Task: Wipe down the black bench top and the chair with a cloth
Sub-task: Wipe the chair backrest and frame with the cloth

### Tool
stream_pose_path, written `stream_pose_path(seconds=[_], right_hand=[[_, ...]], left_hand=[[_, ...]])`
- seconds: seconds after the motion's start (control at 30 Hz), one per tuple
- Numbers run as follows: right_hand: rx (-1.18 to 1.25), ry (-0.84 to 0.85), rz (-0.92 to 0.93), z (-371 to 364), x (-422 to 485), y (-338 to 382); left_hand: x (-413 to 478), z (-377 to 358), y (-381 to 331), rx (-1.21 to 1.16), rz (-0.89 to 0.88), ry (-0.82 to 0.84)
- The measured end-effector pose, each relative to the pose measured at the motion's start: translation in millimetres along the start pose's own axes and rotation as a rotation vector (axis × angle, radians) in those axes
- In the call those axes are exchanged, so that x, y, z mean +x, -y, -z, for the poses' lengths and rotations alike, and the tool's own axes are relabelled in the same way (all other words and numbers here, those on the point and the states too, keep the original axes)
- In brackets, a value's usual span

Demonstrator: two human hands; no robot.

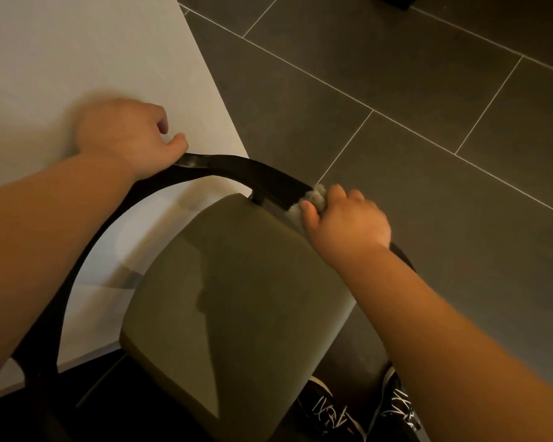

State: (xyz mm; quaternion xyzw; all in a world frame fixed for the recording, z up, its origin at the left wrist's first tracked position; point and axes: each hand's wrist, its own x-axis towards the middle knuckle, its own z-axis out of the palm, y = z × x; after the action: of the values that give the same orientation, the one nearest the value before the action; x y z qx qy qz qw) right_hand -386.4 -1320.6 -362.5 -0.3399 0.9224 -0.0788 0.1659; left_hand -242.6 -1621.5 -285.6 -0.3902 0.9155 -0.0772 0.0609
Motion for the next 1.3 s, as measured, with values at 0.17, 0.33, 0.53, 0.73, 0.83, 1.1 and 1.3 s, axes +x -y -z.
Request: stream_pose_path(seconds=[0.17,0.33,0.53,0.73,0.83,1.1,1.3], right_hand=[[0.026,0.010,0.170,-7,34,54],[0.065,0.046,0.114,0,26,5],[-0.008,0.096,0.083,0,45,31],[-0.062,0.113,0.403,-19,91,143],[-0.084,0.124,0.500,-19,94,150],[0.018,0.190,0.086,-4,68,69],[0.016,0.117,0.265,0,62,90]], left_hand=[[2,-1,1,-0.011,-0.015,-0.003],[4,-4,1,-0.005,-0.008,0.005],[4,-6,3,-0.036,-0.010,-0.016],[1,-4,0,-0.018,-0.028,-0.044],[0,-2,-1,-0.023,-0.031,-0.036],[0,-5,1,0.007,-0.074,-0.031],[0,-8,2,0.042,-0.074,-0.034]])
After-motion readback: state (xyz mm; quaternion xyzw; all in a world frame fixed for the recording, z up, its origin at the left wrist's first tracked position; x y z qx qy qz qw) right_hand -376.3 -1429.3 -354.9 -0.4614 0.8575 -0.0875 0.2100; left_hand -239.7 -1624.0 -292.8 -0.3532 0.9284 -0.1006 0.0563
